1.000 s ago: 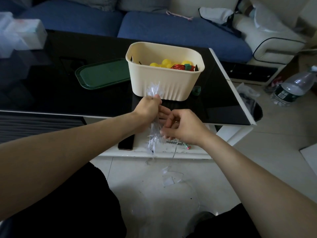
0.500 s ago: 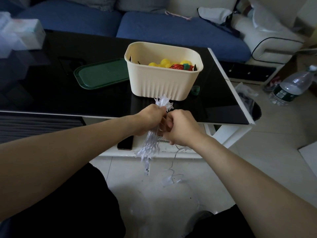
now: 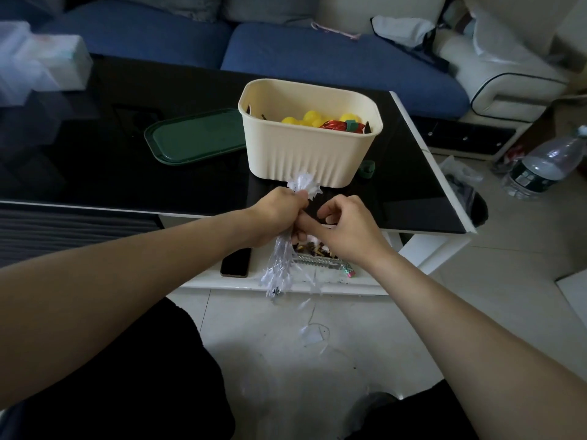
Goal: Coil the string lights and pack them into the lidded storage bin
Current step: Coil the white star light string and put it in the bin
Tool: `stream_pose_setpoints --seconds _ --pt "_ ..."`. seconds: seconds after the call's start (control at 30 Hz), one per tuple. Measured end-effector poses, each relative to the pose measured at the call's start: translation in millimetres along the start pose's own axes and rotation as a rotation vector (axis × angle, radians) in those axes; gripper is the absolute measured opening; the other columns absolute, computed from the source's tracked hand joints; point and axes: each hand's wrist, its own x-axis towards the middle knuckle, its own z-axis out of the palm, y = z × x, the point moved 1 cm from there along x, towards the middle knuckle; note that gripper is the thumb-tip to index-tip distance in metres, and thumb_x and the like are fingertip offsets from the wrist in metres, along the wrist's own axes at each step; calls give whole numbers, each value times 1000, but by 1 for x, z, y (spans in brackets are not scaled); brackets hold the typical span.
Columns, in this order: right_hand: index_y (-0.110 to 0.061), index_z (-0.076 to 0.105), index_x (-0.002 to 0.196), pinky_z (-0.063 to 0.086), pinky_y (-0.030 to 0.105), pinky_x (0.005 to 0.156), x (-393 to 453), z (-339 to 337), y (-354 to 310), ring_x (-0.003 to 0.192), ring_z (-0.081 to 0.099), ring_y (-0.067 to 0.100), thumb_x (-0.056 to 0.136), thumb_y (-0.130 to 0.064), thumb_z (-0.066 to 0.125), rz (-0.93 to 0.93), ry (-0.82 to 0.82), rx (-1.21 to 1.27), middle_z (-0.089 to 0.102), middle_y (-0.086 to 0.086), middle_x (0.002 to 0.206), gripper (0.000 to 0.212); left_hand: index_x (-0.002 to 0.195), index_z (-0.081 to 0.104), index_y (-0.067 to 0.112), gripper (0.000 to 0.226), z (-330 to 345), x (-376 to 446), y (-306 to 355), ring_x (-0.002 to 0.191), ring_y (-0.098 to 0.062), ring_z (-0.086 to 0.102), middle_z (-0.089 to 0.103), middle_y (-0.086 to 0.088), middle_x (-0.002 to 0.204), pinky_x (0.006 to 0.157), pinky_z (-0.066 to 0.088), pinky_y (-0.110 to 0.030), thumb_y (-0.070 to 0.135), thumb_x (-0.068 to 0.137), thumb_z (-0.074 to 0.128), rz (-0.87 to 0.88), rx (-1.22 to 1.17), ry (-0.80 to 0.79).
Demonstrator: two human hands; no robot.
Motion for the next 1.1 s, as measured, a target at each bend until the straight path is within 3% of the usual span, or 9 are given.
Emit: stream_pose_setpoints --seconds 0.1,0.2,0.3,0.4,0.5,0.6,0.77,0.9,1.1 --pt "-13 60 111 46 21 74 2 -6 2 102 62 15 91 -65 55 91 -82 101 62 7 115 55 81 48 2 33 -4 0 3 50 -27 50 56 -14 59 55 41 -35 18 106 33 29 -133 23" --pt "-3 64 113 49 47 98 3 -12 1 101 62 26 97 -63 44 180 -83 186 65 12 106 65 88 43 5 28 -6 -3 8 47 -24 50 53 -11 61 52 44 -34 22 108 32 67 -246 40" --pt "-14 71 100 50 43 97 4 -10 4 91 63 16 97 -65 41 218 -141 240 68 -1 93 59 89 43 7 28 -7 -6 11 46 -22 50 52 -12 63 50 43 -33 24 108 32 101 -280 41" --pt "-12 77 92 43 40 96 2 -5 8 103 65 18 97 -69 33 310 -324 313 75 1 99 73 86 43 8 28 -7 -7 13 44 -22 49 51 -11 63 49 39 -31 24 108 33 121 -303 46" --pt "-13 74 76 39 43 102 0 -6 11 105 63 20 96 -66 38 356 -461 452 75 4 96 67 86 43 9 28 -9 -7 14 43 -21 49 51 -10 62 47 38 -28 25 108 34 132 -303 59" --pt "-12 65 76 48 36 90 -1 -9 9 89 66 22 97 -50 53 350 -466 589 72 6 81 44 86 42 9 28 -10 -7 14 43 -21 49 51 -10 61 49 38 -29 25 108 34 129 -298 70" --pt "-10 63 79 58 34 68 0 -19 4 65 64 25 91 -24 69 255 -262 773 66 6 69 19 87 43 6 29 -9 -6 13 48 -25 58 54 -12 62 48 49 -32 23 108 33 109 -316 74" --pt "-5 67 86 62 32 63 -1 -23 -1 62 64 17 83 -20 71 171 -180 859 70 6 71 16 90 44 3 29 -7 -6 14 57 -28 64 58 -15 67 60 59 -38 23 108 34 95 -337 79" --pt "-2 66 85 63 33 64 -4 -31 3 64 64 17 68 -11 77 144 -288 835 66 6 70 21 95 48 3 29 -9 2 8 83 -40 70 65 -13 68 87 58 -49 23 108 32 93 -336 170"
